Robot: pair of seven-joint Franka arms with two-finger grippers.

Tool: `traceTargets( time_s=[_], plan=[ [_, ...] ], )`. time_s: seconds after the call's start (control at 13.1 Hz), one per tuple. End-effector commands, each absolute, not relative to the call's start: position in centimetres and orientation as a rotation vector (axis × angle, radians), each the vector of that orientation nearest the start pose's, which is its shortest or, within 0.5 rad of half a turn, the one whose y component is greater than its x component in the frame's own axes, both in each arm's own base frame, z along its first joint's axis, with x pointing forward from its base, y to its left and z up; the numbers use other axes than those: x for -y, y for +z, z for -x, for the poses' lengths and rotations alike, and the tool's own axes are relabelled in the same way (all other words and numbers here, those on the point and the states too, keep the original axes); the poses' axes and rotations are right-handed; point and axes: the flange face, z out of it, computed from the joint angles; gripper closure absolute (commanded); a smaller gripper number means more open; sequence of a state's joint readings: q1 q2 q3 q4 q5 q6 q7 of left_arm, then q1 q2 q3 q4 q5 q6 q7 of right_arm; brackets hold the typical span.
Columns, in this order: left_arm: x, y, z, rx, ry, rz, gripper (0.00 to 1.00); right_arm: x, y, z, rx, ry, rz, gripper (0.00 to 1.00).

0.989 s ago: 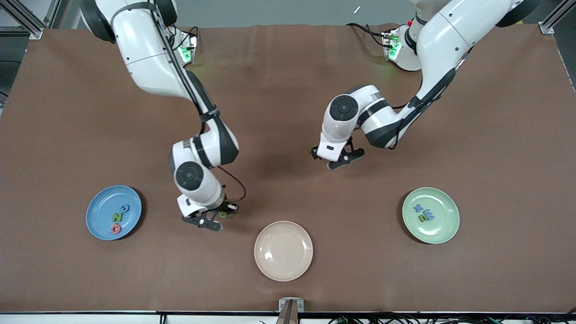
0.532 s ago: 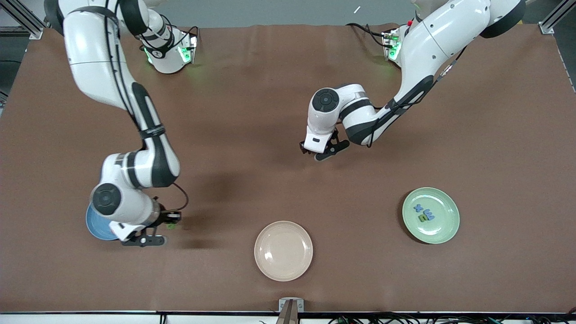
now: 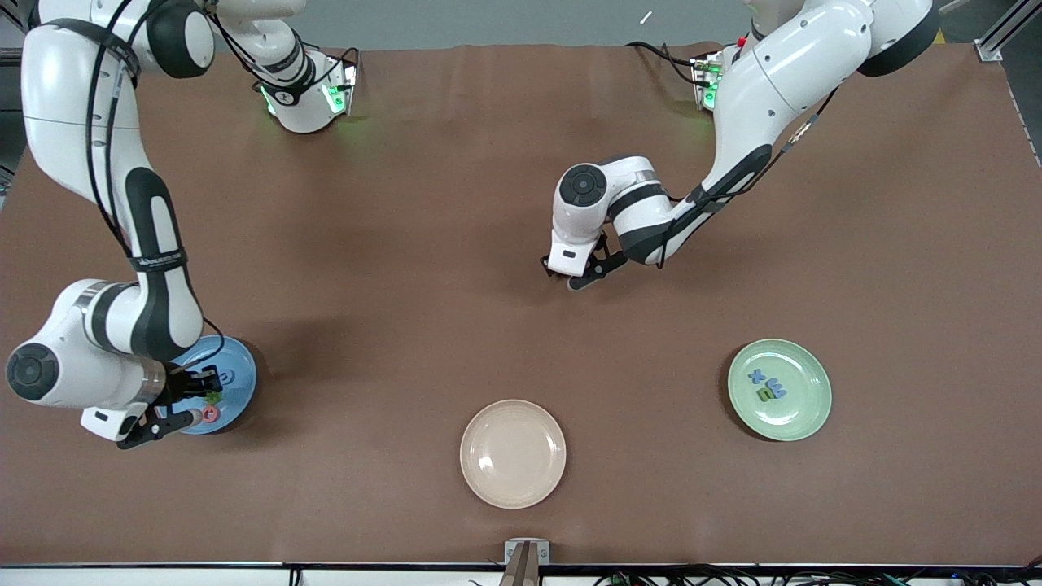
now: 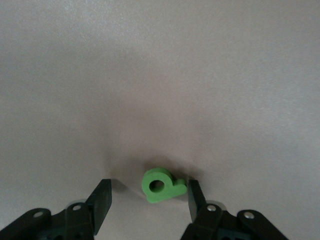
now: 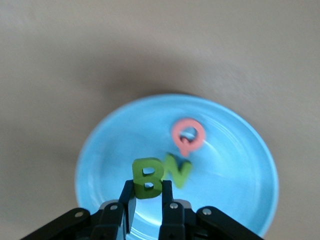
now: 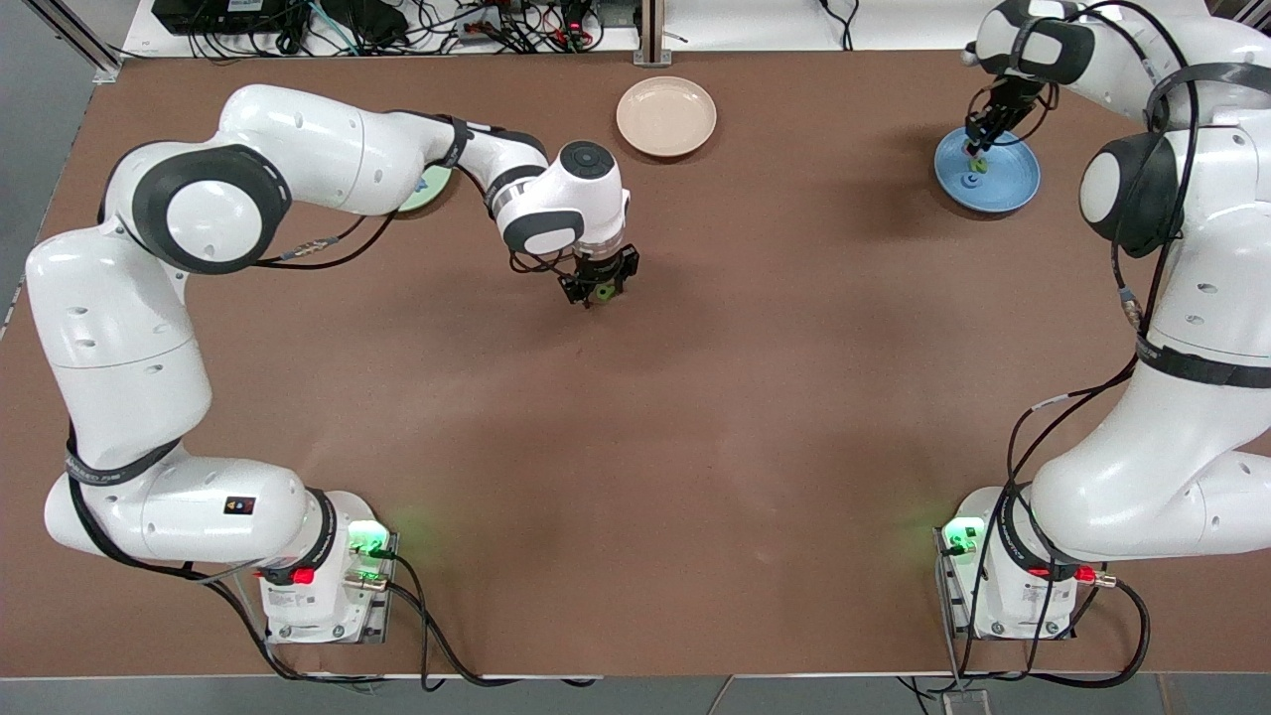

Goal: Sort uppercase to blue plate, lowercase to green plate
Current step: 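Drop the B with the right gripper while the left gripper grasps the d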

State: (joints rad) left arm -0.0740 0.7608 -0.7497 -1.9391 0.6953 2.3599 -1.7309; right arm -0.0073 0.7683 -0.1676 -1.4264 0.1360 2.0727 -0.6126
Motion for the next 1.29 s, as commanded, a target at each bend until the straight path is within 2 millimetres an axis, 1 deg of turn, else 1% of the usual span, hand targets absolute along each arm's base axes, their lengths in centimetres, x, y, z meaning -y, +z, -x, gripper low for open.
traceTargets(
  time_s=[0.0,0.08,0.15,0.23,0.3,0.38,0.46,0.53,0.61,0.76,0.84,0.91,1.06,1.14,1.22],
  plan=[
    [43.4,16.9,-42.8,0.789,0.027,3.016,0.32,12.7,23.0,-69.5,0.720,0.180,2.991,0.91],
    [43.8,16.5,-42.4,0.781,0.037,3.021,0.33,13.9,22.5,-69.1,0.738,0.186,2.983,0.86],
    [43.8,16.5,-42.4,0.779,0.037,3.022,0.37,14.6,22.4,-68.9,0.737,0.187,2.981,0.72],
    [43.8,16.5,-42.4,0.780,0.035,3.021,0.42,14.8,22.4,-68.9,0.737,0.190,2.984,0.41],
    [43.7,16.5,-42.5,0.785,0.034,3.020,0.46,14.9,22.3,-68.9,0.743,0.196,2.987,0.25],
    [43.5,16.5,-42.7,0.790,0.031,3.017,0.52,14.9,22.4,-68.8,0.743,0.198,2.986,0.18],
    [43.3,16.6,-43.0,0.800,0.027,3.015,0.54,14.9,22.3,-68.8,0.744,0.201,2.985,0.01],
    [43.2,16.7,-43.4,0.809,0.023,3.016,0.54,14.5,22.6,-69.0,0.750,0.194,2.985,0.00],
    [43.1,16.8,-43.5,0.811,0.022,3.016,0.54,13.9,23.5,-69.4,0.757,0.176,2.991,0.00],
    [43.0,16.8,-43.7,0.814,0.015,3.015,0.55,12.7,26.4,-70.1,0.757,0.103,2.994,0.00],
    [43.0,16.8,-43.7,0.815,0.014,3.014,0.61,12.1,27.7,-70.3,0.725,0.075,3.007,0.00],
    [42.8,16.8,-43.8,0.821,0.015,3.011,0.71,10.8,29.4,-70.6,0.658,0.045,3.033,0.00],
    [42.8,16.9,-43.8,0.817,0.012,3.013,0.87,8.8,33.5,-70.6,0.485,-0.005,3.071,0.00],
    [42.8,16.9,-43.9,0.819,0.009,3.013,0.93,8.6,35.5,-70.3,0.397,-0.010,3.079,0.00],
    [42.5,17.1,-44.2,0.824,0.003,3.012,0.96,7.9,37.7,-70.0,0.359,-0.026,3.082,0.00]
  ],
)
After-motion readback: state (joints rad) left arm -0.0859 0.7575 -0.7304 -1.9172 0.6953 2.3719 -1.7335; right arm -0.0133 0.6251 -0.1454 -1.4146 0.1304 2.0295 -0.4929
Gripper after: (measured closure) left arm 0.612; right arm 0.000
